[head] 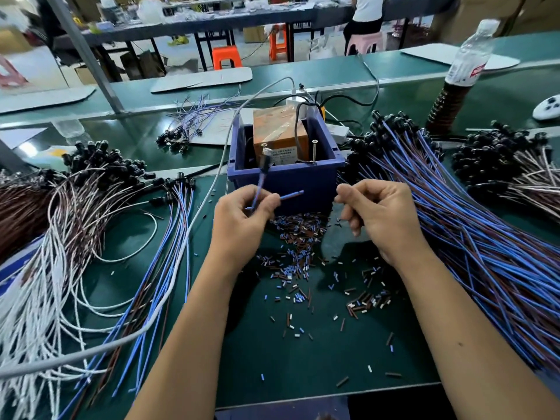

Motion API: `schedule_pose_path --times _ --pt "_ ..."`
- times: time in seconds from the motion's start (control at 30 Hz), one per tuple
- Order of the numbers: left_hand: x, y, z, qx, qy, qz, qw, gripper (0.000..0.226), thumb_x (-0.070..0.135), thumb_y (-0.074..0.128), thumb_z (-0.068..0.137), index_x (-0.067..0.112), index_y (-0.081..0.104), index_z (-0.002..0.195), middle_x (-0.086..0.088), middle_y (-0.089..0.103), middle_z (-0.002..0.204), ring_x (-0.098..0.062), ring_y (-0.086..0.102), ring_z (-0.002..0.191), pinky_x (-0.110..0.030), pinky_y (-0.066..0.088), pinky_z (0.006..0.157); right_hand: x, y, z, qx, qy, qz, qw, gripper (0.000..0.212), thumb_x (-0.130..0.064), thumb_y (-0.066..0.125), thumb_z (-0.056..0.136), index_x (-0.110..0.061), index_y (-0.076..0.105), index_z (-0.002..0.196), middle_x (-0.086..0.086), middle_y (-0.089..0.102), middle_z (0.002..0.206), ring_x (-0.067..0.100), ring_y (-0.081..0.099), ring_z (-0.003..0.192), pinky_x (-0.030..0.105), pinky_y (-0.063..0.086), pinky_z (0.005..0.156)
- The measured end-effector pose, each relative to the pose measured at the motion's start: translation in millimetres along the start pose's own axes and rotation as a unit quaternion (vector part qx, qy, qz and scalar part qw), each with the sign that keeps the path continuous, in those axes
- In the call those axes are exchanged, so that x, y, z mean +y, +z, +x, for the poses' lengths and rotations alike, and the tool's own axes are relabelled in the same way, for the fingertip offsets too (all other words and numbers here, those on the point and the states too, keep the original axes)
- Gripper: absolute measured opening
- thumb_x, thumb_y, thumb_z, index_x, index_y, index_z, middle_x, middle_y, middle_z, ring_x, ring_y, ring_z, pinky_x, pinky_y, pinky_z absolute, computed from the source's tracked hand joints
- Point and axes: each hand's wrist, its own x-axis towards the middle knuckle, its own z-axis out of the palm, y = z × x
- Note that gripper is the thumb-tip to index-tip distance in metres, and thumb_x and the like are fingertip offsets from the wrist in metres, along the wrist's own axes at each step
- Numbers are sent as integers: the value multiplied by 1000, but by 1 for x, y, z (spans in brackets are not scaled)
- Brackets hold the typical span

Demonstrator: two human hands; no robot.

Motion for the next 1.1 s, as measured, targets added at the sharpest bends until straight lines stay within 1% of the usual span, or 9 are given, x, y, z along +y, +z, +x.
schedule_pose_path --times 0.07,0.13,0.2,0.3,0.43,0.67,0.83,1.0,1.1 --pt "-1 -3 1 21 -18 -31 999 18 26 70 92 19 71 75 11 62 60 -1 46 55 -16 38 56 3 4 -1 -4 -16 -36 999 23 -38 77 91 -18 80 80 5 73 67 10 57 50 21 46 47" --pt "1 -1 0 7 -17 -28 999 18 26 70 92 20 71 74 9 62 61 -1 47 55 -15 38 56 5 14 -3 -21 -31 -79 996 19 -44 75 92 -27 82 90 -1 77 78 2 61 61 16 47 55" --pt "2 3 -2 -14 -5 -14 1000 17 27 70 90 19 71 75 8 62 63 -1 50 58 -15 40 58 7 22 -4 -27 -38 -76 996 16 -40 72 96 -27 81 97 -6 77 82 -1 64 67 11 46 61" --pt "2 5 -1 -27 3 -12 1000 18 27 70 88 16 69 74 7 60 63 -4 50 59 -18 41 58 8 27 -5 -44 -43 -68 996 14 -34 73 96 -22 80 96 -8 76 78 -2 64 65 9 45 61" --pt "1 6 -2 -53 2 -17 998 18 26 71 88 23 68 70 11 59 61 -4 50 57 -18 41 59 7 29 -6 -49 -40 -81 995 9 -29 79 93 -27 80 84 -8 76 76 -1 66 67 12 48 65" --pt "5 4 -3 -91 9 -20 996 17 25 70 88 23 68 71 13 57 59 -3 47 55 -18 37 56 2 28 -8 -34 -7 0 999 13 -18 79 92 -21 82 80 -3 72 68 0 59 55 9 43 53" --pt "9 4 -4 -96 21 -25 995 18 24 70 88 24 66 71 14 55 59 -3 46 56 -19 37 57 -6 30 -10 -23 11 42 999 10 -27 78 83 -19 82 79 0 73 68 1 61 59 11 45 55" --pt "13 4 -5 -99 25 -18 995 18 23 69 89 22 66 71 15 52 57 -3 44 55 -19 35 56 -8 31 -11 -17 26 42 999 12 -21 77 89 -20 83 79 2 73 71 6 59 60 16 43 51" --pt "12 -1 -4 -73 25 -18 997 19 23 68 88 21 65 70 14 51 57 -5 43 56 -20 34 56 -8 24 -7 45 53 85 994 20 -18 74 94 -21 82 77 1 72 72 8 52 58 20 38 47"
